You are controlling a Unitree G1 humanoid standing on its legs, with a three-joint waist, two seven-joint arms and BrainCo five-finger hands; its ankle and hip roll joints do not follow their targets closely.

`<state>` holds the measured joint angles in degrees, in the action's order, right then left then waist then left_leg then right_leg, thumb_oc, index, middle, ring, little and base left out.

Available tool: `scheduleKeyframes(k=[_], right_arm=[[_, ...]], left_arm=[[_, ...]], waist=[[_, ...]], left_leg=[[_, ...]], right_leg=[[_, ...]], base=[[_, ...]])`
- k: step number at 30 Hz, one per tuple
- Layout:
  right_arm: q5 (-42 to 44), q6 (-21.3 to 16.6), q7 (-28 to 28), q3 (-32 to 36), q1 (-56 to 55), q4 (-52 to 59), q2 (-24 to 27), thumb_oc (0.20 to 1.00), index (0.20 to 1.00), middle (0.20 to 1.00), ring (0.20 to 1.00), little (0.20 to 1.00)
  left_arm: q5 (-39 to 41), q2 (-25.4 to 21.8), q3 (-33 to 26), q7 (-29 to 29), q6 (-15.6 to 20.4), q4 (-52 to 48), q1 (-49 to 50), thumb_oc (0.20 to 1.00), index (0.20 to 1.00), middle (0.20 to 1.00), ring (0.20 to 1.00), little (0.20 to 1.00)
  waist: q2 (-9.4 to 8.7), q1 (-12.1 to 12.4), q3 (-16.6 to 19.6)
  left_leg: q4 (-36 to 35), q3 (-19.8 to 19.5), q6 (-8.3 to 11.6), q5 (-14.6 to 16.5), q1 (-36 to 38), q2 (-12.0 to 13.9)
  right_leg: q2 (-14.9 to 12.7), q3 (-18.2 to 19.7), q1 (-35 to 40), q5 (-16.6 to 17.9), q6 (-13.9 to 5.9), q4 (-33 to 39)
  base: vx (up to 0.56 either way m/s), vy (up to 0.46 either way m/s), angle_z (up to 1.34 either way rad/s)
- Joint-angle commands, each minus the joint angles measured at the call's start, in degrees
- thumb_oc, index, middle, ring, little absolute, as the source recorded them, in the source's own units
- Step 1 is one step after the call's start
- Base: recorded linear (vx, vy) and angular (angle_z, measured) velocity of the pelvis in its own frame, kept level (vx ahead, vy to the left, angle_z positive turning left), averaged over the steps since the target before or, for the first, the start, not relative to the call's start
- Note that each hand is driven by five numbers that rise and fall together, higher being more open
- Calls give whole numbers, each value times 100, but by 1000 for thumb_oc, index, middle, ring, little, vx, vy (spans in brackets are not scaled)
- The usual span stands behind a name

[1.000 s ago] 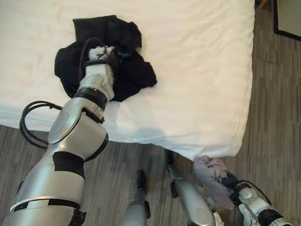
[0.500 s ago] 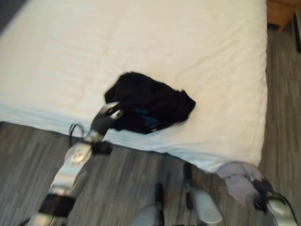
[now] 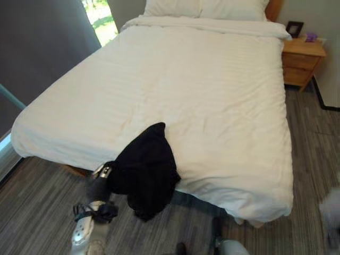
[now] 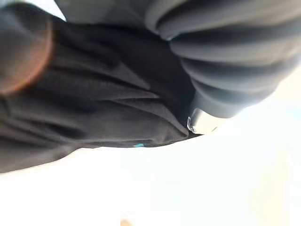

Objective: Pick up bed clothes into laundry basket.

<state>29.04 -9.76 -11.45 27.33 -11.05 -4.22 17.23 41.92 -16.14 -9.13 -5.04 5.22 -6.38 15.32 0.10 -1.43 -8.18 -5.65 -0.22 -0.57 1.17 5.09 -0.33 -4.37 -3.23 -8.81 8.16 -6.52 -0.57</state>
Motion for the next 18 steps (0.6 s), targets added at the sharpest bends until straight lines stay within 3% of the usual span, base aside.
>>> scheduleKeyframes(k=[1, 3, 7, 12, 18], right_arm=[[549, -563, 951, -1209, 598, 1616, -305, 200, 200, 200, 200, 200], [867, -375, 1393, -1783, 413, 2269, -328, 200, 200, 200, 200, 200], [1373, -70, 1993, -2103, -97, 2977, -208, 200, 200, 200, 200, 200], [1474, 71, 2080, -2230, -195, 3279, -135, 200, 200, 200, 200, 200], [1287, 36, 1916, -2118, -15, 3284, -62, 200, 200, 200, 200, 200]], left_arm=[[-131, -273, -106, 41, 525, -665, -436, 200, 200, 200, 200, 200], [-141, -233, -124, 33, 519, -1045, -392, 200, 200, 200, 200, 200], [35, -220, -491, -208, 599, -1954, -208, 200, 200, 200, 200, 200], [237, 38, -722, -39, 788, -2459, -231, 200, 200, 200, 200, 200], [-15, 6, -831, 176, 918, -2643, -292, 200, 200, 200, 200, 200]], waist=[[-167, 120, 94], [-195, 180, 109], [-245, 259, 196], [-274, 352, 267], [-271, 430, 292]], left_leg=[[65, -169, 111, 13, -128, -150], [65, -184, 116, -3, -124, -158], [65, -270, 115, 5, -77, -169], [65, -341, 98, 45, 12, -192], [65, -424, 101, 26, 12, -218]], right_leg=[[-472, 16, 786, -381, -221, 162], [-474, -17, 824, -400, -194, 170], [-476, -111, 938, -447, -161, 214], [-528, -201, 1056, -497, -154, 165], [-565, -304, 1102, -518, -146, 146]], base=[[-85, 7, 2], [-42, -6, 3], [2, -17, 13], [16, -6, 8], [-5, -7, 10]])
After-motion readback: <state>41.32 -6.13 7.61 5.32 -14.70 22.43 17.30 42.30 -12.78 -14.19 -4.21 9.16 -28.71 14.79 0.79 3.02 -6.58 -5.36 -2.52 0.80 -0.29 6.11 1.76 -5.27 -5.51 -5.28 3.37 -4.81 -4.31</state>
